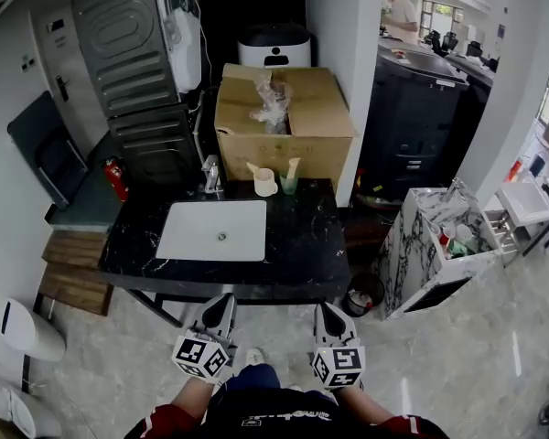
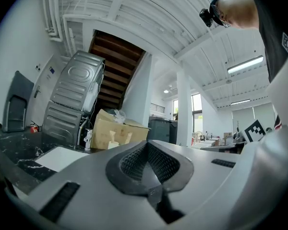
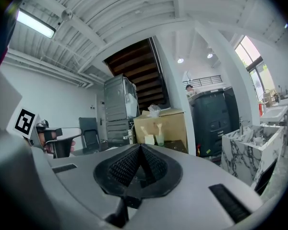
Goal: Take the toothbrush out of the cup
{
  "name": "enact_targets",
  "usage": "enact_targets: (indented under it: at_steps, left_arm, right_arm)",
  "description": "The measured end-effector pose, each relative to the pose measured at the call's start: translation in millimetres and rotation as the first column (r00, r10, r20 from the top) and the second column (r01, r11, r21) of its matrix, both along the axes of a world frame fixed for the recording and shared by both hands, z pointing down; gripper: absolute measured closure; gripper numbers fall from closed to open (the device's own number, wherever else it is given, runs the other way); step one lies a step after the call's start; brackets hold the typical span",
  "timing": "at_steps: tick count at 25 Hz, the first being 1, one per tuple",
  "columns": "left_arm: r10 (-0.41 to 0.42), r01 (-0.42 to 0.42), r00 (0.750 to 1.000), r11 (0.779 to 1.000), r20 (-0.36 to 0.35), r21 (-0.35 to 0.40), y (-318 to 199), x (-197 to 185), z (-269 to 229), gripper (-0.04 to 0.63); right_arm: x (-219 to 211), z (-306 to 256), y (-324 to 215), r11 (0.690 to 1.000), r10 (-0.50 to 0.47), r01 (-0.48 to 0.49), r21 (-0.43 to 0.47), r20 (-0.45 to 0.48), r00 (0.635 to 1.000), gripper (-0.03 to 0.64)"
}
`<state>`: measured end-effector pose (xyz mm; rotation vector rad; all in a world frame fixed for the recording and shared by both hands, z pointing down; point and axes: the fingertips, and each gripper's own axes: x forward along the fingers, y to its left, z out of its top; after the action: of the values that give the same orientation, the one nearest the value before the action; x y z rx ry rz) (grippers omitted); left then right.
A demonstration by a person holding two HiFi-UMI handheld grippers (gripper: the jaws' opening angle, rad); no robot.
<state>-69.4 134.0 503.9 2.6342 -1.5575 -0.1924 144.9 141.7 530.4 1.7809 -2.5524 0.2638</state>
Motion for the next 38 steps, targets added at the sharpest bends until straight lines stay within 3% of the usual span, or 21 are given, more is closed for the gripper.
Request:
enact_targets:
  at_steps: [10,19,26,33,38]
  left_arm:
    - [0.013,-0.013,1.000,1.000,-0.002,-0.012,-68,-3,12,0.580]
    - [0.043,-0.042,0.999,0.999,-0.032,0.015,-199,-25,-1,0.580]
    - [0.114,-0.112,0.993,0.992,-0.020,0.052,-301,-49,-21,0.581]
    - [0.145,-0.145,0.989,0.989,-0.012,0.036,-371,-77,-18,0.580]
    - [0.174,-0.174,0.984,0.985,-0.040,0.013,-401,-69,-8,0.580]
  right_arm:
    - [-6,14,-64,1.000,0.006,-0.007,-0.030,-0.020,1.000,0.581]
    - [-36,-4,-181,1.000,0.020,-0.021,-0.018,-0.052,0.998,0.581]
    - [-67,-23,-275,0.997,0.076,-0.076,0.001,-0.041,0.996,0.581]
    - [-93,-22,-336,0.993,0.117,-0.117,-0.002,-0.013,0.993,0.580]
    - [-92,-10,-361,0.992,0.121,-0.123,-0.030,-0.042,0.992,0.581]
